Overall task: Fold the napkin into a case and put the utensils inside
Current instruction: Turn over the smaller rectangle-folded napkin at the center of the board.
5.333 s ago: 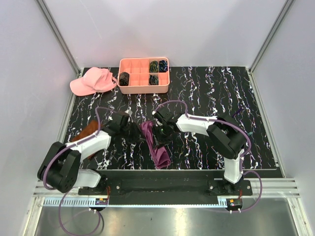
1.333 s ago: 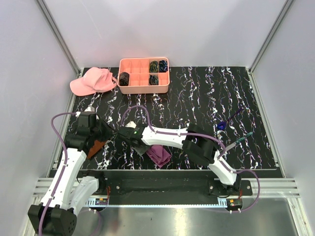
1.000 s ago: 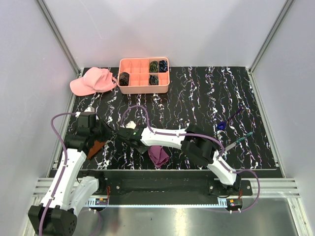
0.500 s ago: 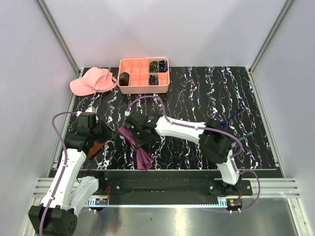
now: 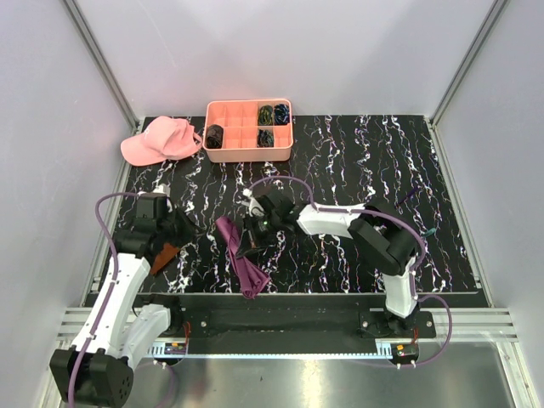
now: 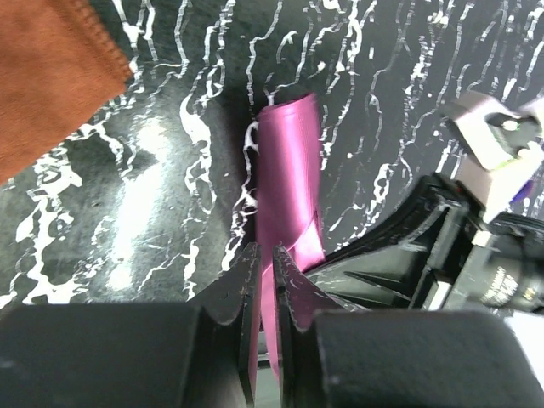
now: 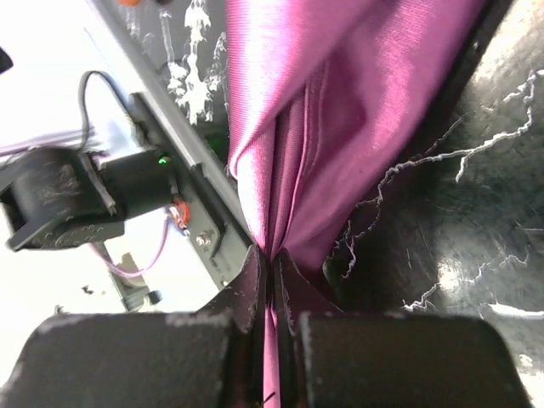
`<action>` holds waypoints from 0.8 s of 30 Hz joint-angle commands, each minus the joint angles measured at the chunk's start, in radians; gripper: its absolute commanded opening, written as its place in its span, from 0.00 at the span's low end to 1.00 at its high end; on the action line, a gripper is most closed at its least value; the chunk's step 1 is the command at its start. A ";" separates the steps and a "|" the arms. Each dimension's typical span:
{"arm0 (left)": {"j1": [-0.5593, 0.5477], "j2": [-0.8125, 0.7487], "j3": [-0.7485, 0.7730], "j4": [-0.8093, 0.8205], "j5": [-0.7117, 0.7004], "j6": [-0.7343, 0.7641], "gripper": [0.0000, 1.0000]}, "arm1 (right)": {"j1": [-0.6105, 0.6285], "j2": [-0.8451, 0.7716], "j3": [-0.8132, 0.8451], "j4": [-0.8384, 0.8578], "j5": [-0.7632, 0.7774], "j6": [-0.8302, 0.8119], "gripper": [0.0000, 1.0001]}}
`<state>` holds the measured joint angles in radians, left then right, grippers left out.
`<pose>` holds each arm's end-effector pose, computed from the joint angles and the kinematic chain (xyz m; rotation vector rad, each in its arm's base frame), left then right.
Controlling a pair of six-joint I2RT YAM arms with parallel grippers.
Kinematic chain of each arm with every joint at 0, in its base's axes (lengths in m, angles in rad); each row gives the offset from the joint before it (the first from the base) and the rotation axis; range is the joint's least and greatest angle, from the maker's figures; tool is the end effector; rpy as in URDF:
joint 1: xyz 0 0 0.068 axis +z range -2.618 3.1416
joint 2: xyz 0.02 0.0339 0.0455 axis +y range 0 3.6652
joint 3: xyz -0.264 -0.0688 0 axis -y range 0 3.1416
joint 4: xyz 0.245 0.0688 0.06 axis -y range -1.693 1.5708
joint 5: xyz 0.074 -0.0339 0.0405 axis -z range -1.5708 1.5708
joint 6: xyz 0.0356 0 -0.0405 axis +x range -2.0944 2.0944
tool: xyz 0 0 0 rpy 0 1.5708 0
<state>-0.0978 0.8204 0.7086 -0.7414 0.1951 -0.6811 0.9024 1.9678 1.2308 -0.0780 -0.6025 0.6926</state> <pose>0.1603 -0.0227 0.2568 -0.6278 2.4089 -0.5794 0.2412 0.3380 0.1615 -0.6151 2.6552 1.3555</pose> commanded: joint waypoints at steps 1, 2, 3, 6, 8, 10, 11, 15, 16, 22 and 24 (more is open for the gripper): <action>0.003 0.019 -0.021 0.089 0.093 0.011 0.12 | -0.059 0.000 -0.092 0.286 -0.158 0.071 0.00; 0.003 0.029 -0.023 0.097 0.102 0.009 0.12 | -0.083 -0.003 -0.112 0.309 -0.183 0.085 0.00; 0.003 0.032 -0.027 0.117 0.110 0.008 0.12 | -0.095 -0.006 -0.152 0.358 -0.193 0.093 0.00; -0.006 0.036 -0.052 0.170 0.125 -0.003 0.15 | -0.144 0.000 -0.212 0.423 -0.247 0.110 0.03; -0.023 0.051 -0.075 0.221 0.151 -0.015 0.18 | -0.174 0.012 -0.238 0.434 -0.287 0.087 0.18; -0.078 0.078 -0.092 0.266 0.155 -0.032 0.21 | -0.252 0.005 -0.292 0.434 -0.307 0.049 0.31; -0.103 0.095 -0.092 0.305 0.153 -0.037 0.22 | -0.287 -0.006 -0.310 0.432 -0.337 0.045 0.42; -0.210 0.200 -0.077 0.427 0.181 -0.072 0.24 | -0.341 -0.197 -0.282 0.048 -0.191 -0.143 0.70; -0.226 0.244 -0.072 0.451 0.202 -0.090 0.24 | -0.339 -0.248 -0.265 -0.013 -0.159 -0.189 0.71; -0.246 0.391 -0.020 0.531 0.211 -0.097 0.22 | -0.197 -0.392 -0.263 -0.166 -0.022 -0.177 0.71; -0.246 0.434 -0.005 0.554 0.222 -0.100 0.20 | -0.152 -0.405 -0.266 -0.143 -0.005 -0.148 0.69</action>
<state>-0.3401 1.1931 0.6415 -0.3038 0.3733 -0.7654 0.6411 1.6005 0.9478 -0.1146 -0.6968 0.5598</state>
